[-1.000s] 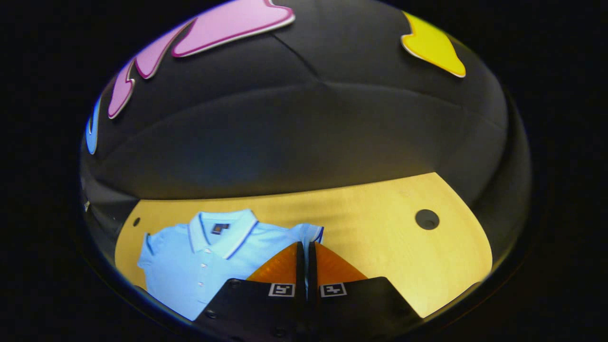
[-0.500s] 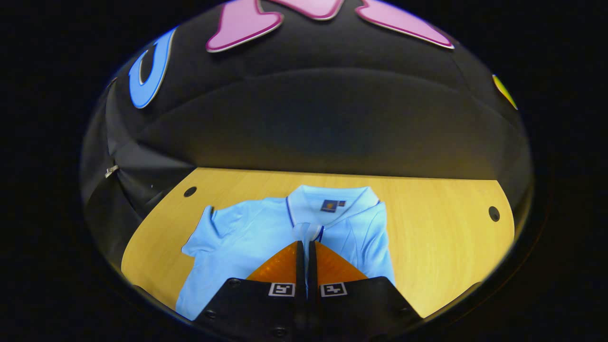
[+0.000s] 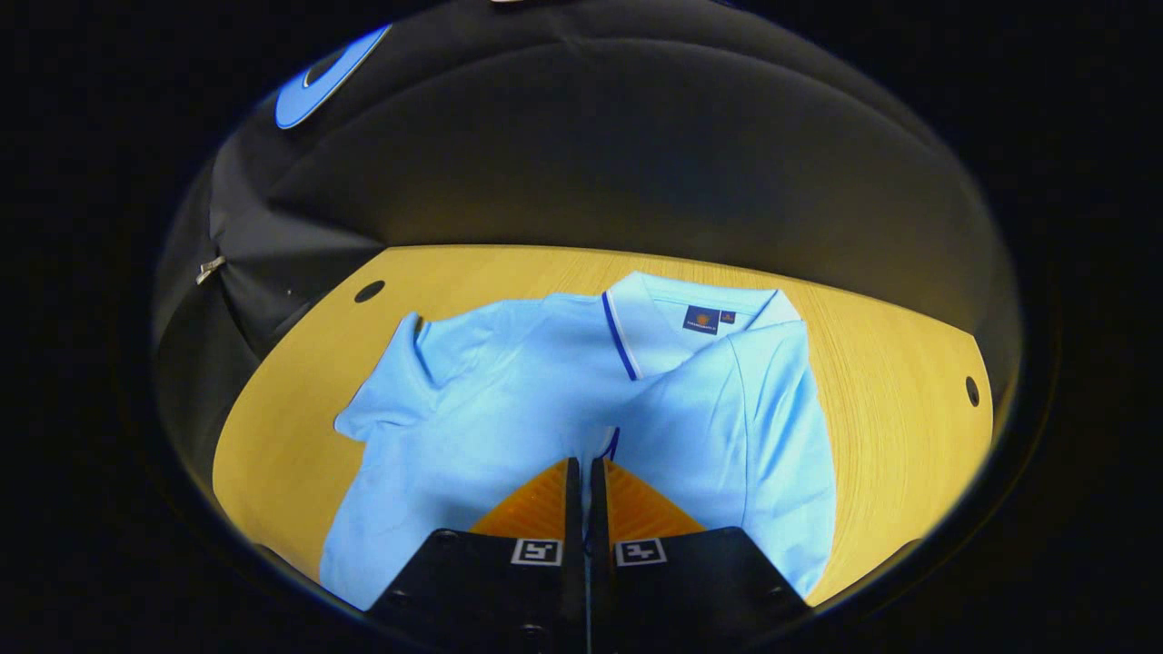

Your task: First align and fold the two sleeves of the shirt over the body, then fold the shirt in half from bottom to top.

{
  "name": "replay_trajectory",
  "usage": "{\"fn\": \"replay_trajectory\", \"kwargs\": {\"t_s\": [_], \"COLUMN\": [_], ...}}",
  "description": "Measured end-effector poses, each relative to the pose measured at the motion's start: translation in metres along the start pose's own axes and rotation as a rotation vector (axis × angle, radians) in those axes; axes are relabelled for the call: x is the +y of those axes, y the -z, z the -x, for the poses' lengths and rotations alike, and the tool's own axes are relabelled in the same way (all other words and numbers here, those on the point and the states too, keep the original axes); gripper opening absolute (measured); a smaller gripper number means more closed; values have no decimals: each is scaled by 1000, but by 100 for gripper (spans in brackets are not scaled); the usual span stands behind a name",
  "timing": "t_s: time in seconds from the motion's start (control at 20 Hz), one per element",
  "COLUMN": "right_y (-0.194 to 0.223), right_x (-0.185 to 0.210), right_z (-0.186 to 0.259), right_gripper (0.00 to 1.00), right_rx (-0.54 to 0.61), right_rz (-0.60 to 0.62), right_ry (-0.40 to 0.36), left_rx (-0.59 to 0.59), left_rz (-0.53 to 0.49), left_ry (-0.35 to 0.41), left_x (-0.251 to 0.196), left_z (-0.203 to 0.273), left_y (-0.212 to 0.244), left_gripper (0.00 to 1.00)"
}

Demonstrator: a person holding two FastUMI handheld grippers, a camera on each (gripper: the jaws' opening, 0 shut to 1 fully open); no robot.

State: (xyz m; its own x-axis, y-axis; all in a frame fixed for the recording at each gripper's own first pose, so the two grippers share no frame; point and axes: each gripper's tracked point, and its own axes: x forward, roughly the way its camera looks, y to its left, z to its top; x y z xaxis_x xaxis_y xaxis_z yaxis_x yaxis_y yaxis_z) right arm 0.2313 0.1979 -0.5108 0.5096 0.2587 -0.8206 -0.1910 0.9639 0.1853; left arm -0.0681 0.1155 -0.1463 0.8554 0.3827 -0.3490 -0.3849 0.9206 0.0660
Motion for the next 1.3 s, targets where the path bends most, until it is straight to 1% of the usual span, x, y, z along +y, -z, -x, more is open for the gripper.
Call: {"fn": "replay_trajectory", "kwargs": {"t_s": [0.05, 0.1, 0.15, 0.2, 0.25, 0.35, 0.45, 0.55, 0.6, 0.65, 0.7, 0.9, 1.05, 1.3], "right_y": [1, 2, 1, 1, 1, -1, -6, -14, -21, -28, -35, -62, -81, -108], "right_x": [1, 2, 1, 2, 4, 8, 8, 10, 7, 7, 9, 11, 16, 5], "right_z": [-1, -1, -2, -2, -2, -1, 3, 12, 19, 28, 40, 110, 180, 312], "right_gripper": [10, 15, 17, 9, 19, 31, 55, 62, 77, 85, 87, 86, 89, 88], "right_rx": [-2, -1, -4, -3, -4, -13, -47, -96, -131, -162, -197, -343, -461, -664], "right_rz": [-4, -5, -4, -8, -14, -24, -17, -19, -20, -23, -26, -23, -36, -62], "right_ry": [-5, -6, -3, -2, -7, -21, -17, -23, -16, -23, -31, -53, -75, -49], "left_rx": [0, 0, -1, -2, -4, -6, -10, -9, -10, -8, -6, -26, -44, -64], "left_rz": [0, 0, -1, -2, -5, -7, -12, -17, -19, -21, -24, -30, -34, -44], "left_ry": [0, -1, 1, 2, 4, 10, 21, 34, 44, 57, 69, 121, 164, 247], "left_x": [0, 1, 1, 1, 0, -1, -3, -6, -8, -12, -16, -33, -49, -87], "left_z": [-1, -2, -3, -5, -8, -11, -14, -19, -21, -24, -29, -51, -73, -117], "left_y": [0, 0, -2, -2, -3, -6, -7, -8, -9, -8, -8, -15, -22, -26], "left_gripper": [99, 99, 99, 99, 99, 99, 99, 99, 99, 99, 99, 99, 99, 99]}}
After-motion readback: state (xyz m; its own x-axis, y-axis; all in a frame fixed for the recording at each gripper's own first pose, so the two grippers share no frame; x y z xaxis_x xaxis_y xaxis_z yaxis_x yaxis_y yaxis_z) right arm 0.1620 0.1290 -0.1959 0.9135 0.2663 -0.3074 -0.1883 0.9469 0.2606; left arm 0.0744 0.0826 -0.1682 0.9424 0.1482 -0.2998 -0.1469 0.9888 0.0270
